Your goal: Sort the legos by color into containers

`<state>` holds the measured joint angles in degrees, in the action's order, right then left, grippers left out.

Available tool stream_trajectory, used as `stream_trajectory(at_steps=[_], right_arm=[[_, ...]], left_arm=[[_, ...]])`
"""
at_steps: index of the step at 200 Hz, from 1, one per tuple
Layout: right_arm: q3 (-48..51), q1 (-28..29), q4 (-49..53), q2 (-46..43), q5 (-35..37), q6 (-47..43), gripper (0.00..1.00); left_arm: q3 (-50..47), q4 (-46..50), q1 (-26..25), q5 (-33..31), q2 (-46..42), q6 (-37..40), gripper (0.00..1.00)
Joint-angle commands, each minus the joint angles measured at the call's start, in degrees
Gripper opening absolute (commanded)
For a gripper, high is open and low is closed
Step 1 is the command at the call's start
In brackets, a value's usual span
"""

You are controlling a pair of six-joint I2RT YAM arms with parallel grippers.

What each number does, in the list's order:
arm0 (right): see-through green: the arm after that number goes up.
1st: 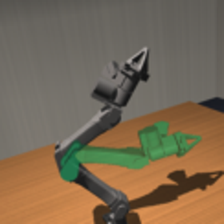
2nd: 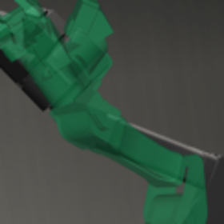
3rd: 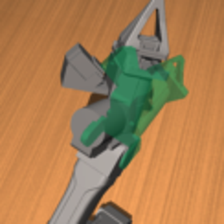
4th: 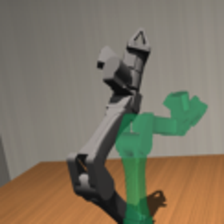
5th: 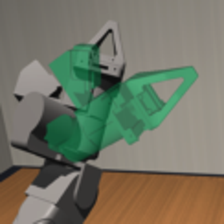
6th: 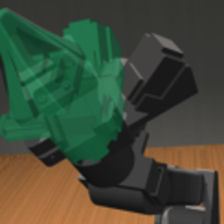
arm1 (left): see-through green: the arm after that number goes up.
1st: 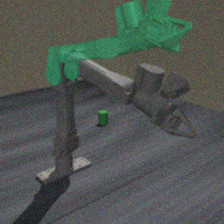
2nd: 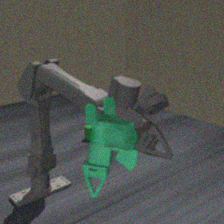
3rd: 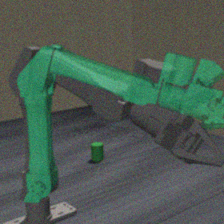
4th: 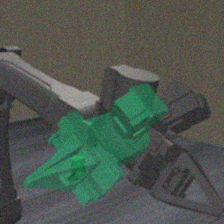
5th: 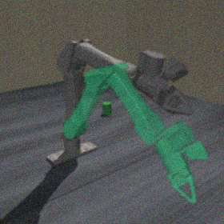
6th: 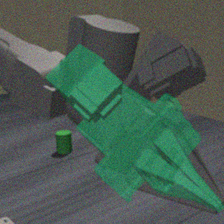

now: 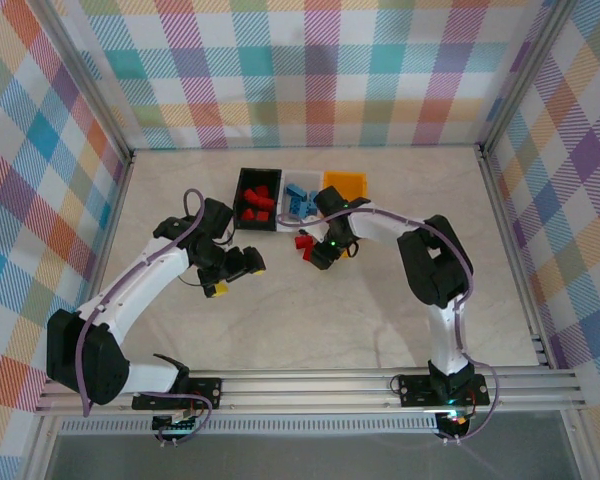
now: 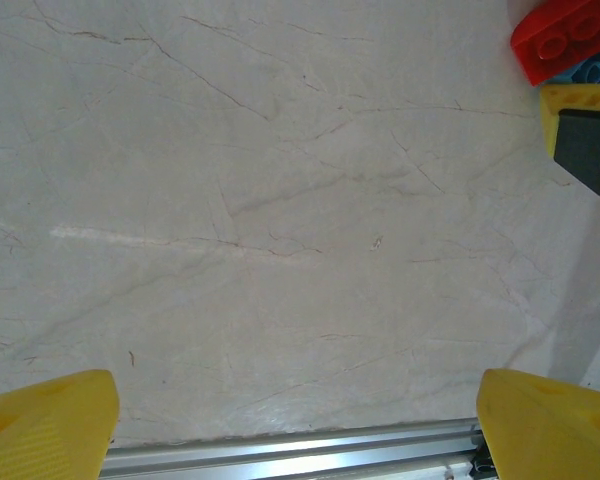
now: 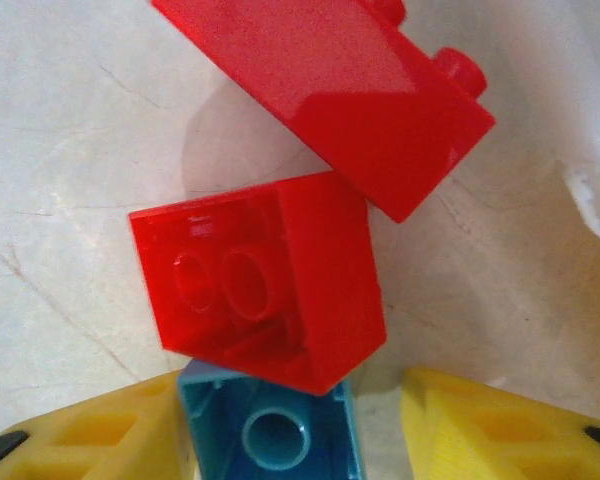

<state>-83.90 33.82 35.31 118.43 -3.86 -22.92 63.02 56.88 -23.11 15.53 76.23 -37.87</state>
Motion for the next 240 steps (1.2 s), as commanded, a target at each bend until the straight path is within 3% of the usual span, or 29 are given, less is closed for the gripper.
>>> stream_trajectory(at_steps=[1,73,112,171,206,240], right_arm=[[-1.73,0.01,2.9,2.08,-1.24,1.66,0.51],[-0.77,-0.03,3.55,-0.19,-0.71,2.58,0.26],[1.53,0.01,3.21,-4.15,-2.46,6.79,0.26],[3.32,-0.05,-0.87,-11.98,-11.87,19.35,0.25],[-1.24,-0.14,-4.09,-11.83,-15.58,25.39,0.26],[-9.78,-0.34,-4.93,-6.39,-14.38,27.17,0.26]], left_arm=[[-0.84,0.95,0.35,0.47,-1.46,0.13,0.93],[-2.02,-1.01,0.36,0.64,-1.37,-0.85,0.93],[-2.29,-2.1,0.35,0.86,-0.71,-1.21,0.93],[-2.63,-3.71,0.35,1.61,0.09,-1.85,0.93],[-3.23,-3.97,0.35,1.93,-0.22,-1.83,0.94],[-4.75,-4.06,0.35,2.29,-1.79,-2.21,0.94]])
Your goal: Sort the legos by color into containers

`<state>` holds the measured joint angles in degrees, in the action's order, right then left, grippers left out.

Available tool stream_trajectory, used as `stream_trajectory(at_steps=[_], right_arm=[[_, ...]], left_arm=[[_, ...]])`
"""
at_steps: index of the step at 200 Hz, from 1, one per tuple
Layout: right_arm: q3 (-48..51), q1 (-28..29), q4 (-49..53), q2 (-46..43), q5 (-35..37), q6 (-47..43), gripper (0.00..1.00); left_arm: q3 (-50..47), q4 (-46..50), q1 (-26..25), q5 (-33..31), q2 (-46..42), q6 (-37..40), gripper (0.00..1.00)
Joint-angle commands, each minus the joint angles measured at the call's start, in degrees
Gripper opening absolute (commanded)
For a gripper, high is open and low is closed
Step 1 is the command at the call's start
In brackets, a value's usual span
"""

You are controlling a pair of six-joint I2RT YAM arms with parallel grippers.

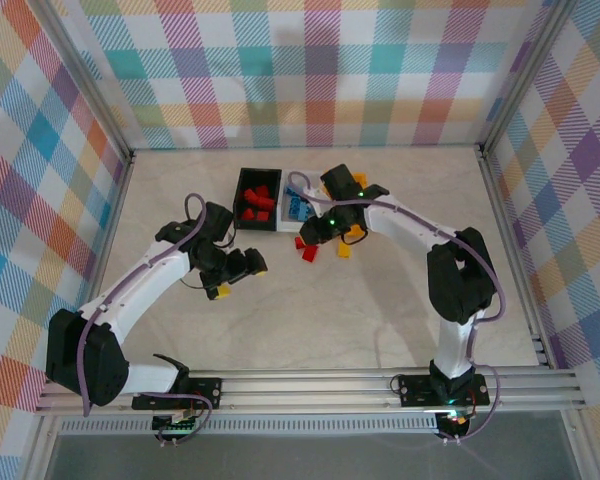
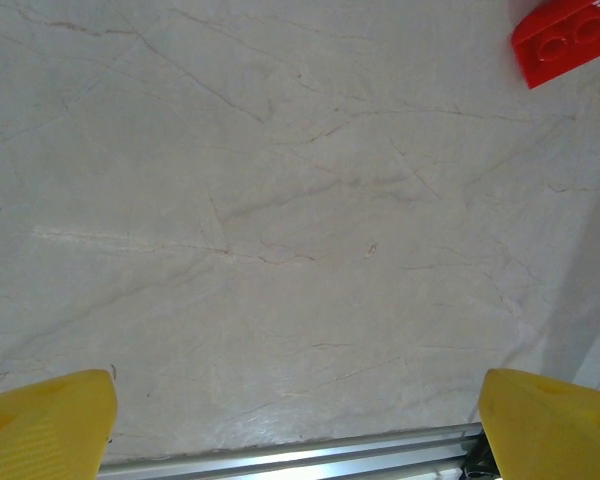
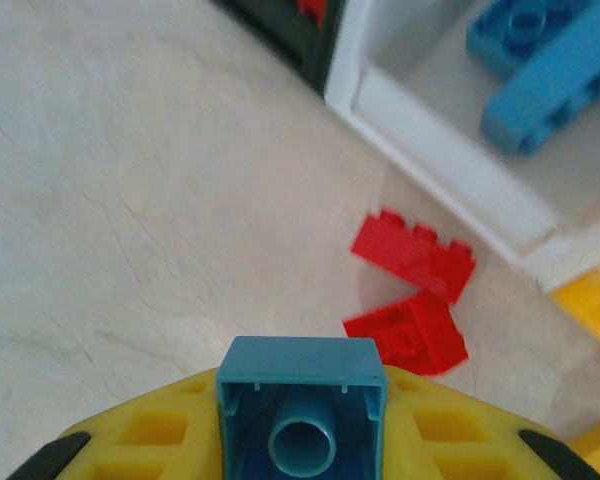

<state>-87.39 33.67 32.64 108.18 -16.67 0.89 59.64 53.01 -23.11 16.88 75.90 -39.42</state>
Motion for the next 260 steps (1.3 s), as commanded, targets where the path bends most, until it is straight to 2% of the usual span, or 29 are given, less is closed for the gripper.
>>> stream_trajectory(at_steps=[1,55,102,129,199,240,260], right_arm=[[-6.69,-0.18,-2.21,4.13,-1.46,3.44,0.26],[-21.44,-0.66,0.09,15.96,5.14,4.38,0.26],[-27.3,-1.55,0.73,21.14,6.95,5.09,0.26],[-28.56,-1.88,1.14,21.96,7.18,5.26,0.29],[-30.89,-2.2,2.42,22.18,7.82,4.62,0.5],[-30.61,-2.55,3.72,19.96,7.81,4.68,0.52],[-26.72,-2.86,3.62,16.18,7.47,6.62,0.52]], left_arm=[[-1.41,-0.19,0.35,0.9,-1.55,-0.7,0.94],[-3.04,1.86,0.35,-0.05,-5.34,-0.76,0.94],[-3.65,3.67,0.35,-0.89,-7.78,-0.47,0.95],[-3.91,3.68,0.55,-0.8,-7.79,-0.22,0.95],[-3.66,2.21,0.72,-0.37,-6.23,0.05,0.95],[-3.22,0.67,0.7,-0.09,-4.79,0.09,0.95],[-2.27,0.17,0.56,0.0,-3.68,0.81,0.95]])
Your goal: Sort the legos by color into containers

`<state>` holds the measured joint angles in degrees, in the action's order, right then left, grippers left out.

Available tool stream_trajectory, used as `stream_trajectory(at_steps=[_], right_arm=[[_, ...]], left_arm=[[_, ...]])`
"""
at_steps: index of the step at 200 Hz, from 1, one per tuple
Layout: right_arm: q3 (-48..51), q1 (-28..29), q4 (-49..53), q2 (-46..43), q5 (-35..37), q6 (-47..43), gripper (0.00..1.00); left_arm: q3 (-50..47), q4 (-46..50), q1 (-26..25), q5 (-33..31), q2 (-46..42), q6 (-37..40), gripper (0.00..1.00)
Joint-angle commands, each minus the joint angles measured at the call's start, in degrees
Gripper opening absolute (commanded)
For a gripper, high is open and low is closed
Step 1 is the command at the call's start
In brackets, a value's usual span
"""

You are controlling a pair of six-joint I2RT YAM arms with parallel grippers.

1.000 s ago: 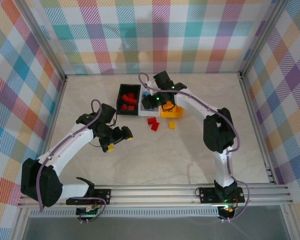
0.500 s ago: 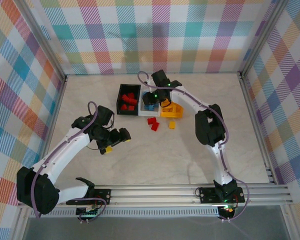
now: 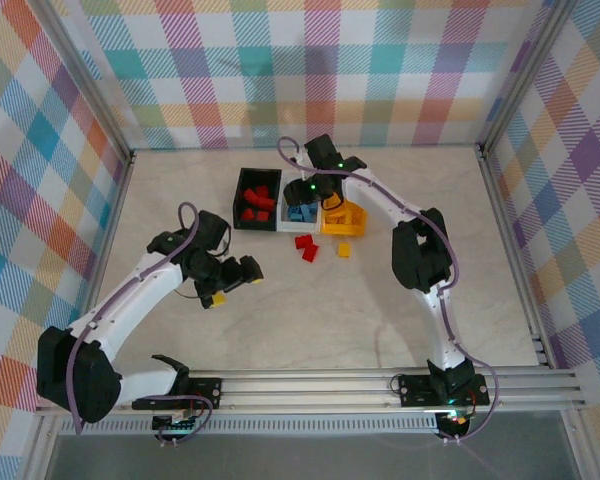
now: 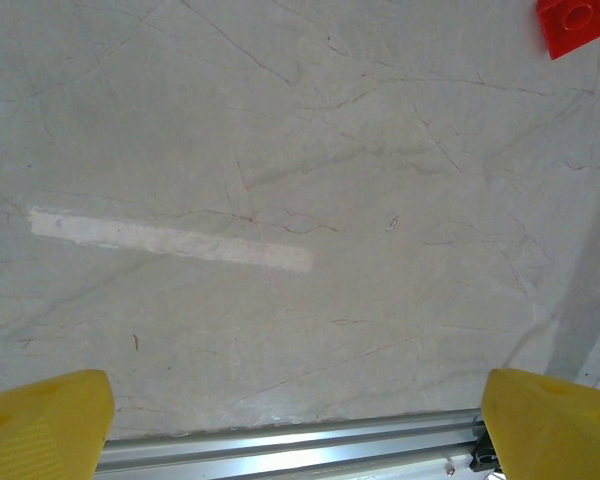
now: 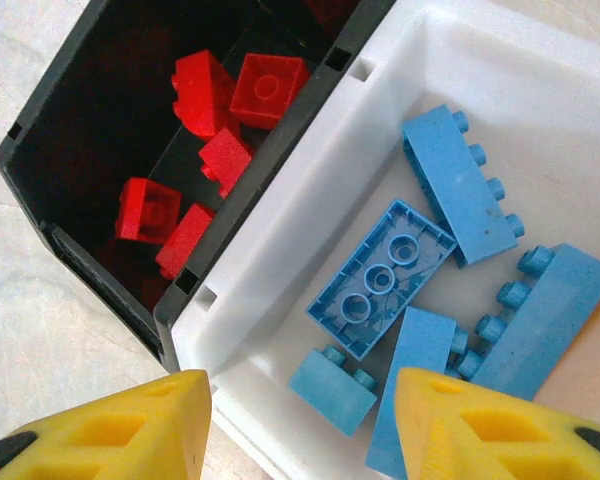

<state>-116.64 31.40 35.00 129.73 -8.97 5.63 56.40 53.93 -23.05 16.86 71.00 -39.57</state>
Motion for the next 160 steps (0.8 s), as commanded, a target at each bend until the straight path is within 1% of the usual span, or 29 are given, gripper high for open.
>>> stream_trajectory(at_steps=[1,15,31,43,66,86,115,148,160], right_arm=[[2.85,-0.57,1.19,-5.63,-0.29,1.99,0.52],[8.94,-0.81,-0.71,-9.97,-0.77,3.54,0.52],[17.35,-1.3,-3.18,-15.56,-1.15,5.89,0.51],[24.44,-1.99,-5.36,-20.35,-1.49,8.0,0.51],[36.84,-3.61,-9.78,-29.31,-2.26,12.31,0.49],[44.94,-4.22,-11.19,-35.42,-2.28,14.2,0.48],[51.17,-4.33,-10.17,-41.91,-1.91,14.87,0.48],[53.66,-5.09,-8.6,-47.58,-0.3,14.85,0.46],[53.94,-5.44,-8.24,-49.27,-0.06,14.85,0.46]], left_arm=[[1.06,-0.76,0.43,0.02,1.27,1.06,0.95],[2.9,-0.5,-0.36,-0.78,2.56,2.26,0.95],[6.23,0.74,-2.56,-2.95,5.02,4.82,0.97],[8.88,1.51,-4.57,-4.4,7.71,6.57,1.0],[12.64,0.43,-7.4,-4.96,13.13,9.75,1.0],[16.51,-0.12,-9.54,-6.16,18.41,12.68,1.0],[22.78,-1.33,-12.01,-6.34,27.16,15.26,1.0],[29.9,-2.38,-14.24,-6.14,36.04,16.74,1.0],[32.11,-2.66,-14.83,-6.21,38.51,17.07,0.97]])
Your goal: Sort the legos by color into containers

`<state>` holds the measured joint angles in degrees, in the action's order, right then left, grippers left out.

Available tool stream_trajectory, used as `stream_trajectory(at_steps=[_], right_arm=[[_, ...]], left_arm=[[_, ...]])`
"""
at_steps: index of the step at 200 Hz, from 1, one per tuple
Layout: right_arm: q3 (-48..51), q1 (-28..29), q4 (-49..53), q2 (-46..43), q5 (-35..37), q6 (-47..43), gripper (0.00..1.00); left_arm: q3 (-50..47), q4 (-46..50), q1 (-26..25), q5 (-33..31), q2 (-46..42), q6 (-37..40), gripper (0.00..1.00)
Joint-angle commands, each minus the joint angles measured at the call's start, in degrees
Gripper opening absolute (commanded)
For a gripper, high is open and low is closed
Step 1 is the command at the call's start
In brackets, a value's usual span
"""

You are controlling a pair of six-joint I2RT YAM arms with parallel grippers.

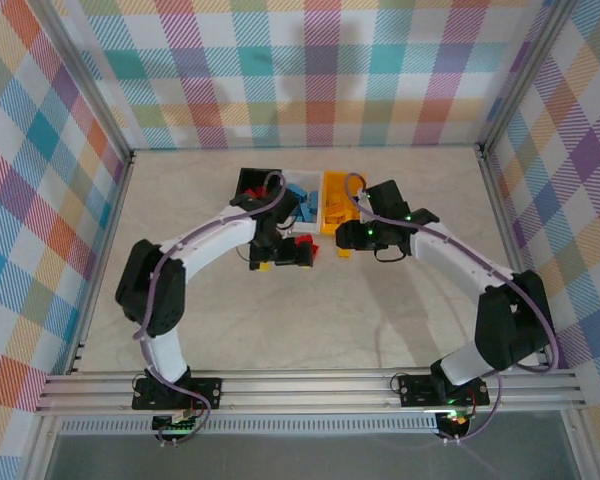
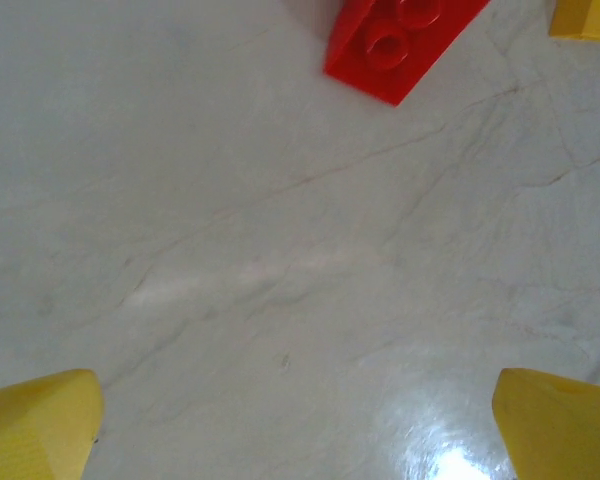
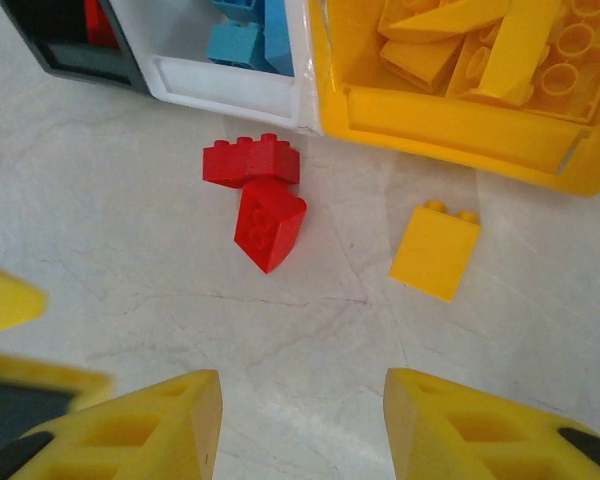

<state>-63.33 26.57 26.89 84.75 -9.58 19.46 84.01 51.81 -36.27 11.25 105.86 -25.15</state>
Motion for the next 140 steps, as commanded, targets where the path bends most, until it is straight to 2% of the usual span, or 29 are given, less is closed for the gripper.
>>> stream_trajectory(at_steps=[1,57,140], right_arm=[[0.69,-0.58,-0.11,-4.4,0.54,1.02,0.45],[1.88,-1.82,1.62,-8.7,0.71,0.8,0.41],[0.99,-3.45,4.14,-10.31,0.29,-0.64,0.38]], left_arm=[[4.68,-0.55,-1.65,-0.6,3.82,2.69,0.96],[14.56,0.87,-3.65,-5.56,13.34,8.03,0.84],[22.28,0.88,-3.81,-9.91,22.95,13.08,0.78]])
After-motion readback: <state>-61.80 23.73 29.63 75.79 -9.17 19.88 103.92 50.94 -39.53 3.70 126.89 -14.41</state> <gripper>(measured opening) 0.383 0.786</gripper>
